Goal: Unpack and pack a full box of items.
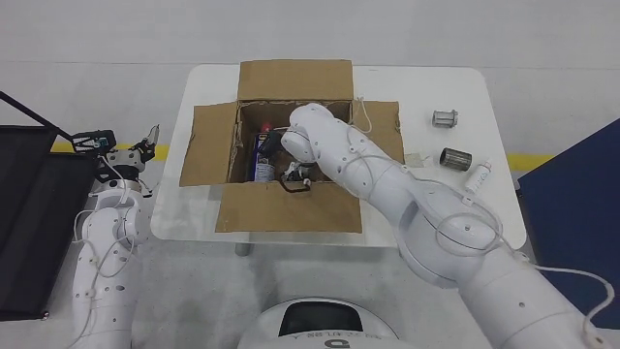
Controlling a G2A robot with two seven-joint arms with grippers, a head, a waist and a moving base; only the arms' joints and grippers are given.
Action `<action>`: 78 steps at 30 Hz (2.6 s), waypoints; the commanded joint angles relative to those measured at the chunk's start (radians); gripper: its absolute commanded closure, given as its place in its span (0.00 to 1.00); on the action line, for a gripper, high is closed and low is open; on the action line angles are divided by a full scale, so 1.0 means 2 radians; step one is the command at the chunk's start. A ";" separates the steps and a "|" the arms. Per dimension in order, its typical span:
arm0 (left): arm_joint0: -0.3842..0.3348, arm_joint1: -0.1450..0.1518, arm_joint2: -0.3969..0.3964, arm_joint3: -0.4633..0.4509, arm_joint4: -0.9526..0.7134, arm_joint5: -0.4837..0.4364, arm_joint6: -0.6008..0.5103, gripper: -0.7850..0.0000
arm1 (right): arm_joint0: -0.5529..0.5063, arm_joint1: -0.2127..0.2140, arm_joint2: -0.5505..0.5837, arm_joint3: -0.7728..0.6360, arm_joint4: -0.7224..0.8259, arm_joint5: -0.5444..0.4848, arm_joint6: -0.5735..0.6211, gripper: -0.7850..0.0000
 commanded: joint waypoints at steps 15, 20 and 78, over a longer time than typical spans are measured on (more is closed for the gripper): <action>0.000 0.000 0.000 0.000 0.000 0.000 0.000 0.00 | 0.011 -0.039 0.008 0.083 -0.007 0.004 -0.026 0.49; 0.000 0.000 0.000 0.000 0.000 0.000 0.000 0.00 | 0.011 -0.047 0.011 0.096 -0.010 0.005 -0.027 0.39; 0.000 0.000 0.000 0.000 0.000 0.000 0.000 0.00 | -0.010 0.026 0.103 0.040 -0.002 -0.090 -0.438 1.00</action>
